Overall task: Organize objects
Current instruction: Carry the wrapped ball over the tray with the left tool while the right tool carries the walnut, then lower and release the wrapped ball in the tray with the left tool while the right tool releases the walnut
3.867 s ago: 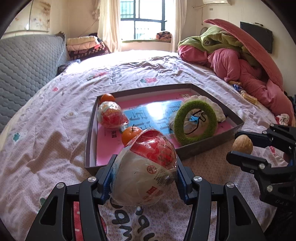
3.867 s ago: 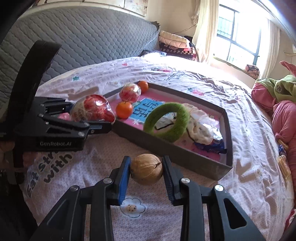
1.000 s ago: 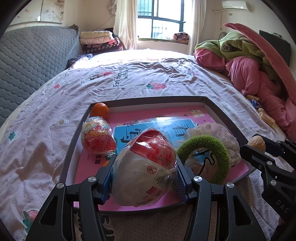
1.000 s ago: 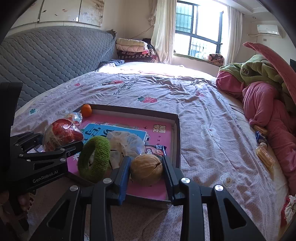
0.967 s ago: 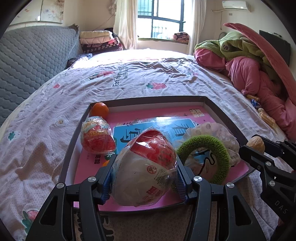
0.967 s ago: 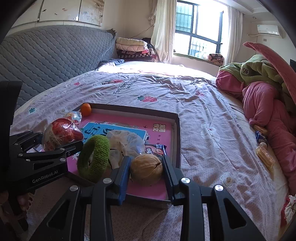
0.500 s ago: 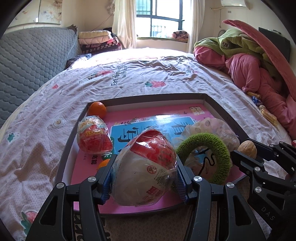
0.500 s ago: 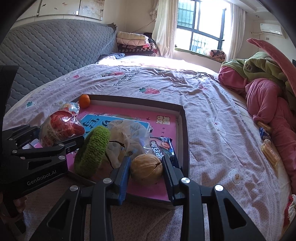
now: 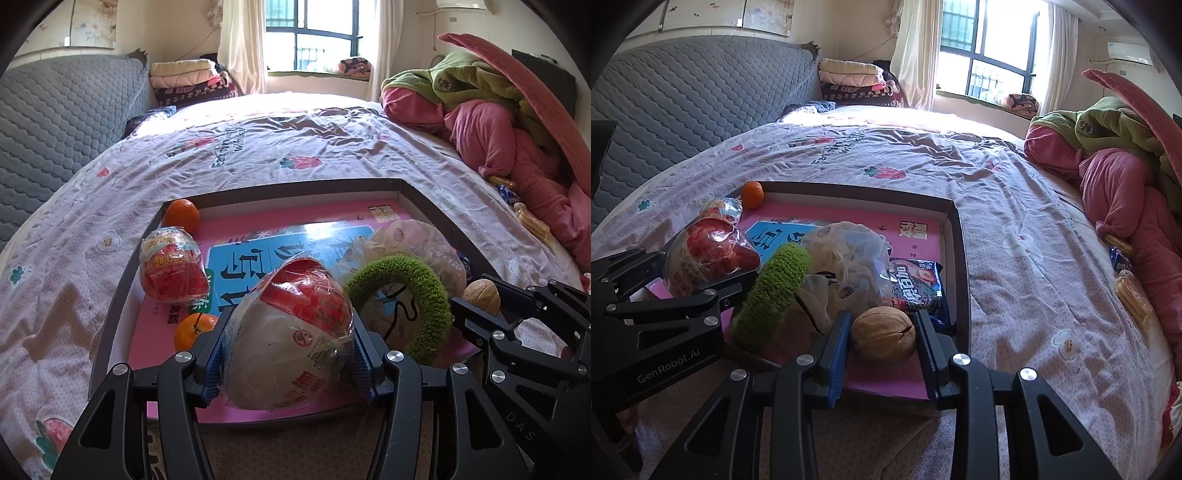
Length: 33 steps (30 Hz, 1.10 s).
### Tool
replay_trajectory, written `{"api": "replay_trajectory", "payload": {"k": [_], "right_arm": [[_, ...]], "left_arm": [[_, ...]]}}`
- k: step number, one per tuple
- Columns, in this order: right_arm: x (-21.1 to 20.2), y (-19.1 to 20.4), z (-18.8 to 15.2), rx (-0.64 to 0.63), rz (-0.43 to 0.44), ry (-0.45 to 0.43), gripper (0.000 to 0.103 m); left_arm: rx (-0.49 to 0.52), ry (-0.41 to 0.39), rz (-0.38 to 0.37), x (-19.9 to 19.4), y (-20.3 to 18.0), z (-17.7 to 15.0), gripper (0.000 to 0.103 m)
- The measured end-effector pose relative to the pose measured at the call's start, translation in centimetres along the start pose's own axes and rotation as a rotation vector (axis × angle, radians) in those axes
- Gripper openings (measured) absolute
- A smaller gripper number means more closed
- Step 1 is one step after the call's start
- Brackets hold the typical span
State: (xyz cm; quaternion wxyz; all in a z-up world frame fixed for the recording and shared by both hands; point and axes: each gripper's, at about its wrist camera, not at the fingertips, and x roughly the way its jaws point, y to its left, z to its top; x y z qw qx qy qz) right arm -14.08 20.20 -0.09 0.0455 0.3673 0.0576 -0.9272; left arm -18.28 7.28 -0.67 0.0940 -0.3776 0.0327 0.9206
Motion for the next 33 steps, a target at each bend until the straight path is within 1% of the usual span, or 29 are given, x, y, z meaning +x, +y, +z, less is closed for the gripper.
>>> {"api": "replay_trajectory", "payload": {"k": [5,12,16,23,29,33], "right_arm": [[0.3,-0.1,-0.1,0.003,0.002,0.013,0.035],[0.4,-0.3,-0.1,0.013,0.005,0.016,0.035],[0.4,-0.5,-0.1,0.021,0.009,0.019,0.035],[0.5,-0.5,-0.1,0.024,0.008,0.024,0.035],[0.6,-0.7,-0.1,0.041,0.016,0.033,0.035],[0.6,-0.9,-0.1,0.052,0.017,0.042,0.035]], "left_arm": [[0.012,0.013,-0.005,0.2,-0.4,-0.3,0.058],[-0.004,0.025,-0.032,0.2,-0.3,-0.4,0.058],[0.005,0.027,-0.036,0.2,-0.6,-0.5,0.058],[-0.014,0.045,-0.058,0.3,-0.3,-0.6,0.058],[-0.061,0.066,-0.079,0.7,0.8,-0.4,0.058],[-0.068,0.068,-0.07,0.9,1.0,-0.3,0.058]]}}
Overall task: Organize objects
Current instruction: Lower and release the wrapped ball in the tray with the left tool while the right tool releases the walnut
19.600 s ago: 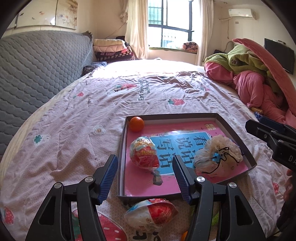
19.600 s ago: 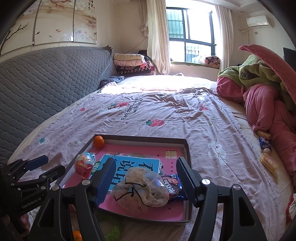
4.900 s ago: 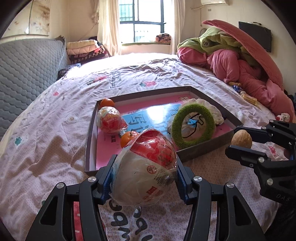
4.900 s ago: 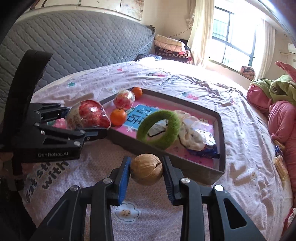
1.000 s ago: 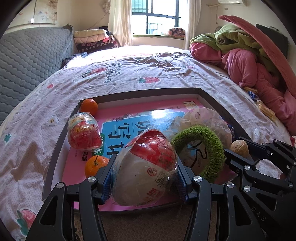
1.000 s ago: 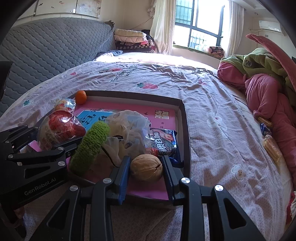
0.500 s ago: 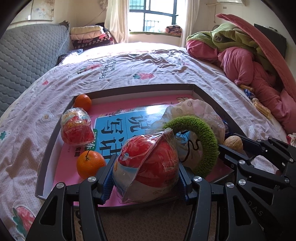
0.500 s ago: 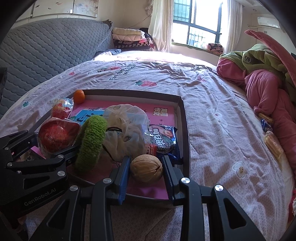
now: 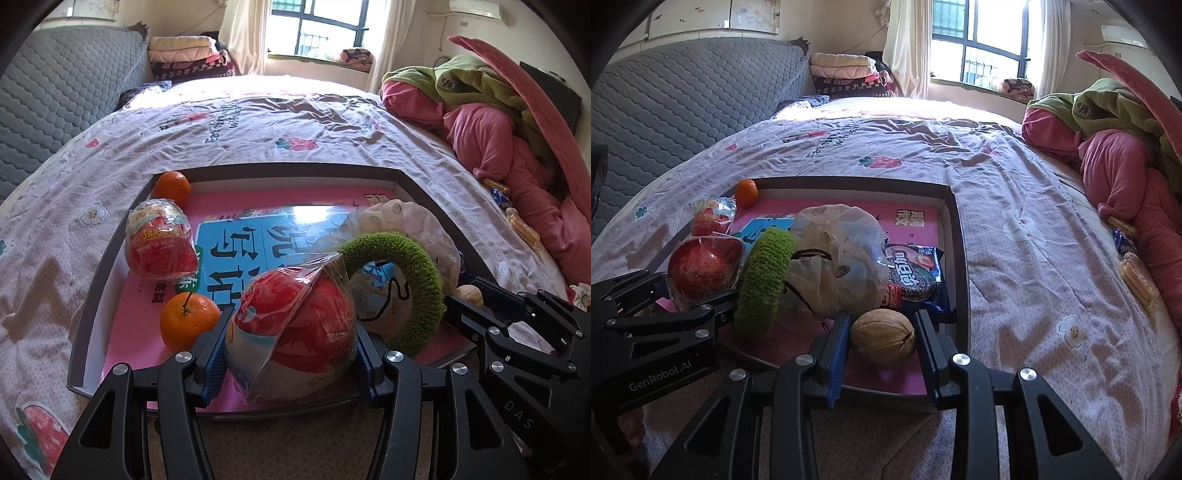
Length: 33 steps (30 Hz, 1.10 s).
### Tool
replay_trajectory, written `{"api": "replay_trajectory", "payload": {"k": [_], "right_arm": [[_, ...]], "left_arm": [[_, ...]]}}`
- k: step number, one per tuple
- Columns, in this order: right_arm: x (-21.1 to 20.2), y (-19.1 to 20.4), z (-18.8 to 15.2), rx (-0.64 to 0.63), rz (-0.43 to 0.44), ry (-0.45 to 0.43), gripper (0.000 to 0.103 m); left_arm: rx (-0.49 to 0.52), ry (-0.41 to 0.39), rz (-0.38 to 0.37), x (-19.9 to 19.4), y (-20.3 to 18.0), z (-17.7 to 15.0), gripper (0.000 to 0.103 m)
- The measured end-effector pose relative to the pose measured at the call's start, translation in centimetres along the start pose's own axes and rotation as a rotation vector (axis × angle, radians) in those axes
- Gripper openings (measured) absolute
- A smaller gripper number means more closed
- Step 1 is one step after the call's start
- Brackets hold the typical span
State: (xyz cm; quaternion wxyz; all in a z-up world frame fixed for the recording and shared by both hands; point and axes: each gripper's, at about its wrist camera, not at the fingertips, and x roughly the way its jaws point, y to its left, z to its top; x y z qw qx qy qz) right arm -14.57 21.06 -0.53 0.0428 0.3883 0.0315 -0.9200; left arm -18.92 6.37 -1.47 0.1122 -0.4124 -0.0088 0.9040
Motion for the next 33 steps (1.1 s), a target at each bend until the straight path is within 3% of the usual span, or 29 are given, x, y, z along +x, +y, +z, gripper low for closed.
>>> {"api": "replay_trajectory", "payload": {"k": [9,33], "right_arm": [[-0.3,-0.5,0.0,0.026,0.009,0.011,0.044],[-1.6,-1.3,0.6,0.098,0.023,-0.027,0.05]], "left_arm": [[-0.003,0.005,0.002,0.1,0.0,0.1,0.058],[-0.025,0.026,-0.038,-0.9,1.0,0.2,0.058]]}}
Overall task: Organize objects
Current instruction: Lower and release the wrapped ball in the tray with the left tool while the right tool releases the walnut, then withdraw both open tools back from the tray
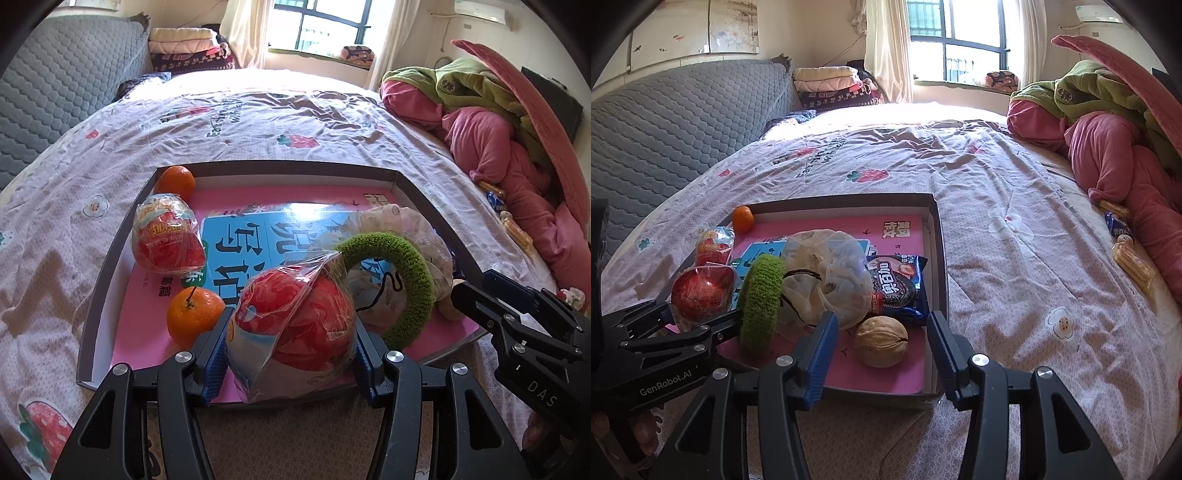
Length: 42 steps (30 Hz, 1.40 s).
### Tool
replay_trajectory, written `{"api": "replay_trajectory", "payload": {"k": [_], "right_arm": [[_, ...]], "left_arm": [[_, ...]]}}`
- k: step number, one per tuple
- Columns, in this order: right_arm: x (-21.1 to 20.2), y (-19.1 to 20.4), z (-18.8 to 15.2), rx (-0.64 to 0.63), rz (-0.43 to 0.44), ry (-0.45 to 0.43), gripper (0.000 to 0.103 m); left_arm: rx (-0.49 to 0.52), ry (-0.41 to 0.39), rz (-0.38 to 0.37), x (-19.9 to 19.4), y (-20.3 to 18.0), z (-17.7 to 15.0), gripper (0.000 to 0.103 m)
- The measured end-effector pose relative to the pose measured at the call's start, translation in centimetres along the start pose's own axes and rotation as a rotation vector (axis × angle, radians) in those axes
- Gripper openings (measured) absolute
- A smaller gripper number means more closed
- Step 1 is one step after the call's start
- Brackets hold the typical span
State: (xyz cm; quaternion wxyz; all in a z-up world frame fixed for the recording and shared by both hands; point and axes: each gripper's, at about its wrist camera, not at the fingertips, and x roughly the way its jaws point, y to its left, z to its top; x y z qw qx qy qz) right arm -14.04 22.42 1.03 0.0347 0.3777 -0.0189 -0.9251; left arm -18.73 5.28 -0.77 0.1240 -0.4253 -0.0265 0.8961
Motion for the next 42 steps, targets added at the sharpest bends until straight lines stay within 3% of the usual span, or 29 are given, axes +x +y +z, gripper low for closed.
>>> {"api": "replay_trajectory", "payload": {"k": [13,31,42], "right_arm": [[-0.2,0.1,0.0,0.009,0.004,-0.007,0.05],[-0.6,-0.3,0.2,0.028,0.017,-0.021,0.05],[-1.4,0.4,0.8,0.027,0.027,-0.053,0.056]], "left_arm": [[0.017,0.005,0.002,0.1,-0.4,-0.2,0.061],[-0.023,-0.046,0.014,-1.4,1.1,0.6,0.063],[-0.021,-0.063,0.021,-2.1,1.2,0.6,0.066]]}}
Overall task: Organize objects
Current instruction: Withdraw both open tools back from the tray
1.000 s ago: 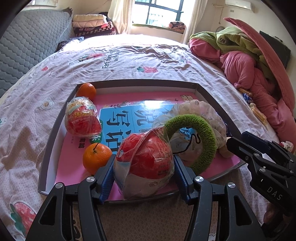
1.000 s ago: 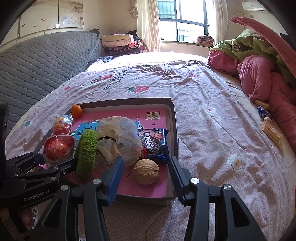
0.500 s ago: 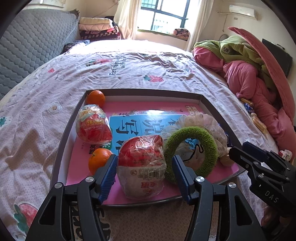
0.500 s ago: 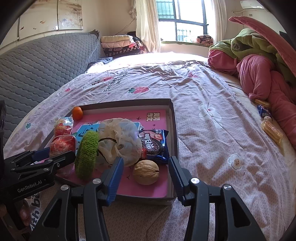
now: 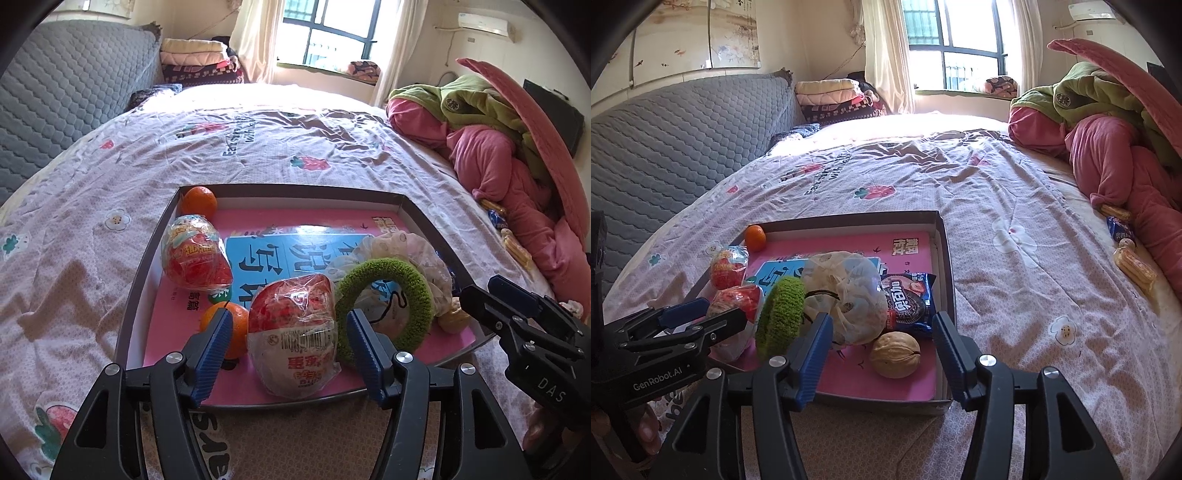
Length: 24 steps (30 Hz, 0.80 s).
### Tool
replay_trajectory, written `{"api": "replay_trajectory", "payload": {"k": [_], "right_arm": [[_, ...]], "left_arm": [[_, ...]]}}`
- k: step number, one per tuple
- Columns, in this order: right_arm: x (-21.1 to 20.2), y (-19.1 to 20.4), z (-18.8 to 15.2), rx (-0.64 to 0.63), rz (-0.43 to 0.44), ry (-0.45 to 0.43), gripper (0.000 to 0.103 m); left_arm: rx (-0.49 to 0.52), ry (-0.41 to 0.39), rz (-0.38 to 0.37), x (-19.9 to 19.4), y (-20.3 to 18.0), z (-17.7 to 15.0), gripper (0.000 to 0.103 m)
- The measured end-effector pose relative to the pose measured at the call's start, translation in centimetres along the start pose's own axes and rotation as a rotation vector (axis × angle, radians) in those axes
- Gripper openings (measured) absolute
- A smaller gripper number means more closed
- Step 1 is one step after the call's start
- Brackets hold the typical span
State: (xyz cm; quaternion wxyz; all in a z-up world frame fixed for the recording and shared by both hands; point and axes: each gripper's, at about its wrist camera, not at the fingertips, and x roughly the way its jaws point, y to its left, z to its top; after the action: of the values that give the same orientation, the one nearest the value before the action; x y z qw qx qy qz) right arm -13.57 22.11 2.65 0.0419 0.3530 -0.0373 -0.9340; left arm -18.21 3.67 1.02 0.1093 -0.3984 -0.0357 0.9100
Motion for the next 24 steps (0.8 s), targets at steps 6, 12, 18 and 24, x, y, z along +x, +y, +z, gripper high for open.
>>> {"api": "replay_trajectory", "payload": {"k": [6,12,18,24], "right_arm": [[-0.5,0.5,0.3,-0.012,0.002,-0.014,0.057],[-1.4,1.3,0.6,-0.036,-0.012,-0.055,0.062],[-2.2,1.8,1.1,-0.035,0.001,-0.089,0.065],[-2.8,2.2,1.3,-0.029,0.011,-0.114,0.067]], "left_arm": [[-0.01,-0.027,0.002,-0.9,0.2,0.2,0.068],[-0.002,-0.062,0.028,-2.3,0.1,0.1,0.069],[0.004,-0.109,0.057,-3.9,0.1,-0.3,0.072],[-0.01,-0.158,0.084,-5.5,0.7,-0.2,0.074]]}}
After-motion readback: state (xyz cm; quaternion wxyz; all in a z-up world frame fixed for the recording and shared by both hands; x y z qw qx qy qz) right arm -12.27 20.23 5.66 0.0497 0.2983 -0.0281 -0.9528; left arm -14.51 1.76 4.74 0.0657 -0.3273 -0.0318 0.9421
